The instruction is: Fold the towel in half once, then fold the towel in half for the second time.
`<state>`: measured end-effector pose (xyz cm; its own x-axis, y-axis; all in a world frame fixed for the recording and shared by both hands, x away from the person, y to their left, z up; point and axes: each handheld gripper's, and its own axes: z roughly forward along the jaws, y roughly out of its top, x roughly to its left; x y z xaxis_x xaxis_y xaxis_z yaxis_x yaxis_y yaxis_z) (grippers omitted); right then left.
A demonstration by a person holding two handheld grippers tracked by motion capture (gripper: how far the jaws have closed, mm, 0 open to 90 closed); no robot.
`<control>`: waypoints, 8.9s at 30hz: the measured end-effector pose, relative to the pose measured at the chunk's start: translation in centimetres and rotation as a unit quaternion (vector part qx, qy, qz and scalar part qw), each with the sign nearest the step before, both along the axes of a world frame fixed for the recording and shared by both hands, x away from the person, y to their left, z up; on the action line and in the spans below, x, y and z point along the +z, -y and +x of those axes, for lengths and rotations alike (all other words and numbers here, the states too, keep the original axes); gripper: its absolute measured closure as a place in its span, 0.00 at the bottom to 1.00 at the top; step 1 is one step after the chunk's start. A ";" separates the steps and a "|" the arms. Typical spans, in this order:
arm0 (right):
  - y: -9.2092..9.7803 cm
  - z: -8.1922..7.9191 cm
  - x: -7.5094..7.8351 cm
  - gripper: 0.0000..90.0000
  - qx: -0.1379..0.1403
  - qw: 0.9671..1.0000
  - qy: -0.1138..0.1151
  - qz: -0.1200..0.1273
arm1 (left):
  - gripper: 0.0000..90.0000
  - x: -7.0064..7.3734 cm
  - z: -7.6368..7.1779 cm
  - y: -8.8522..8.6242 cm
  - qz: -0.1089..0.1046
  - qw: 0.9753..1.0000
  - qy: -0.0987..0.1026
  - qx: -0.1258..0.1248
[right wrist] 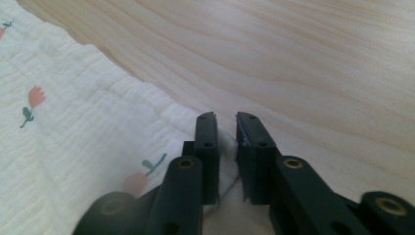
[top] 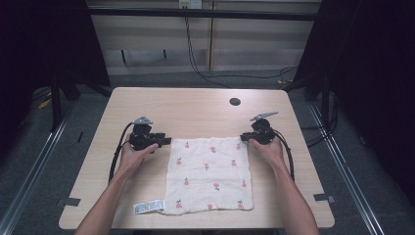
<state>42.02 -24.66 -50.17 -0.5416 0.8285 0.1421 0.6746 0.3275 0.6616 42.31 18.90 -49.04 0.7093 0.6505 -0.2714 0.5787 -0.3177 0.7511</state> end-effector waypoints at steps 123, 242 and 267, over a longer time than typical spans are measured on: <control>1.8 -14.5 9.2 0.99 0.100 0.982 0.106 0.118 | 0.96 5.9 -11.3 -0.9 -0.058 0.991 0.064 -0.099; 2.8 -11.3 1.1 0.88 0.005 0.999 0.031 0.031 | 0.77 -0.3 -7.8 3.2 0.034 0.989 -0.015 -0.142; -7.9 -15.6 4.0 0.68 0.173 0.982 0.023 0.078 | 0.61 2.3 -7.1 2.8 0.009 0.994 0.007 -0.108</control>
